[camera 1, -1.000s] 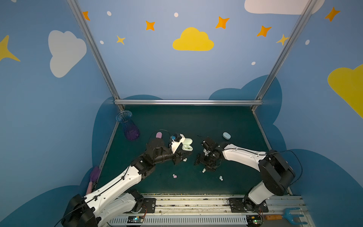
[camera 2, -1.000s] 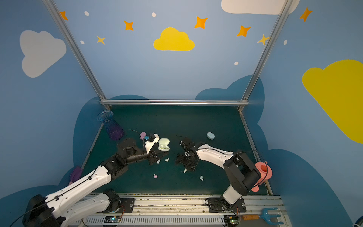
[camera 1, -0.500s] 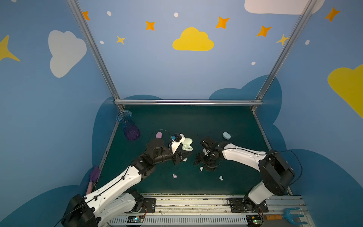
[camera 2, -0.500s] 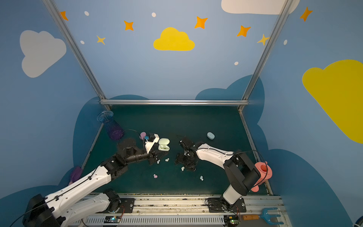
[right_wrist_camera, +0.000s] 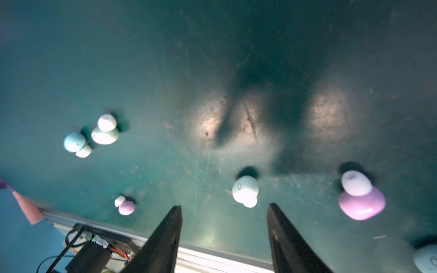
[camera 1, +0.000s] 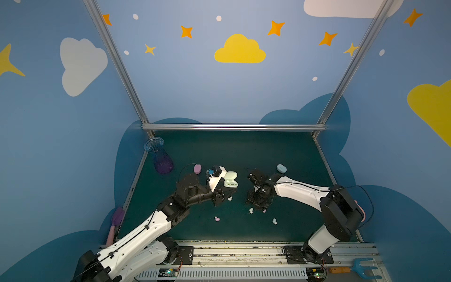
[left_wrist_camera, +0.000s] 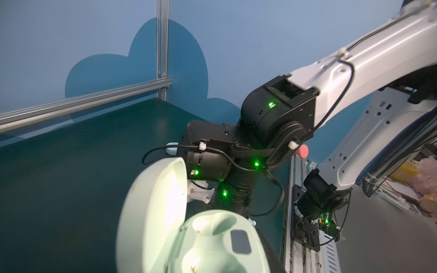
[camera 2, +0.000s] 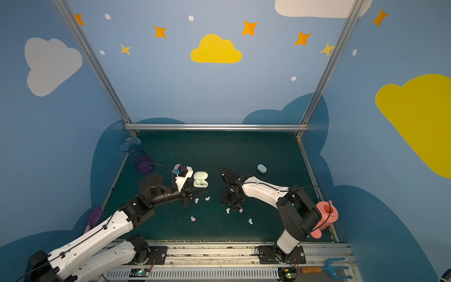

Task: Insert wireless bluetooth earbuds into charging case
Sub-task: Pick up the wireless bluetooth earbud from the bottom-center of the table.

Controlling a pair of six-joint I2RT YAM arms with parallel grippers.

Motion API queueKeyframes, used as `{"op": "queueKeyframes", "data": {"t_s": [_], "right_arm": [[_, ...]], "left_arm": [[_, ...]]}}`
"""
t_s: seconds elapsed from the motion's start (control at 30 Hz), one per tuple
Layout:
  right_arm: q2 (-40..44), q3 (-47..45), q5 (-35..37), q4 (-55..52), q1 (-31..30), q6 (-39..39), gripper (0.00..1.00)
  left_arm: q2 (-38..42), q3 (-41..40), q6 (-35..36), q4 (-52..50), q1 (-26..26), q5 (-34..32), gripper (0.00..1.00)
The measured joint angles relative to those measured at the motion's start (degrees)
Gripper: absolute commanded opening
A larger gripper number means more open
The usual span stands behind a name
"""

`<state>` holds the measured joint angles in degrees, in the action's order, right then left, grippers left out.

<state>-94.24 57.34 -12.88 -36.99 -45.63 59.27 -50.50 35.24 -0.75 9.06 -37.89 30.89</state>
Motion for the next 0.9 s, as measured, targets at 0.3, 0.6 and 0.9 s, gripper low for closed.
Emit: {"op": "queueKeyframes", "data": {"t_s": [0.3,0.6,0.9], "right_arm": [[-3.5,1.8,0.5,-1.8,-0.8,0.7,0.45],[-5.3,3.1,1.4,-3.2,-1.1,1.2,0.37],[-8.1,4.8,1.4,-4.8,-1.2,1.3,0.26]], "left_arm": [[2.1,-1.2,-0.4,-1.7,0.0,-0.3,0.21],[2.1,-1.2,-0.4,-2.1,0.0,-0.3,0.21],[2.1,-1.2,-0.3,-2.1,0.0,-0.3,0.21]]}}
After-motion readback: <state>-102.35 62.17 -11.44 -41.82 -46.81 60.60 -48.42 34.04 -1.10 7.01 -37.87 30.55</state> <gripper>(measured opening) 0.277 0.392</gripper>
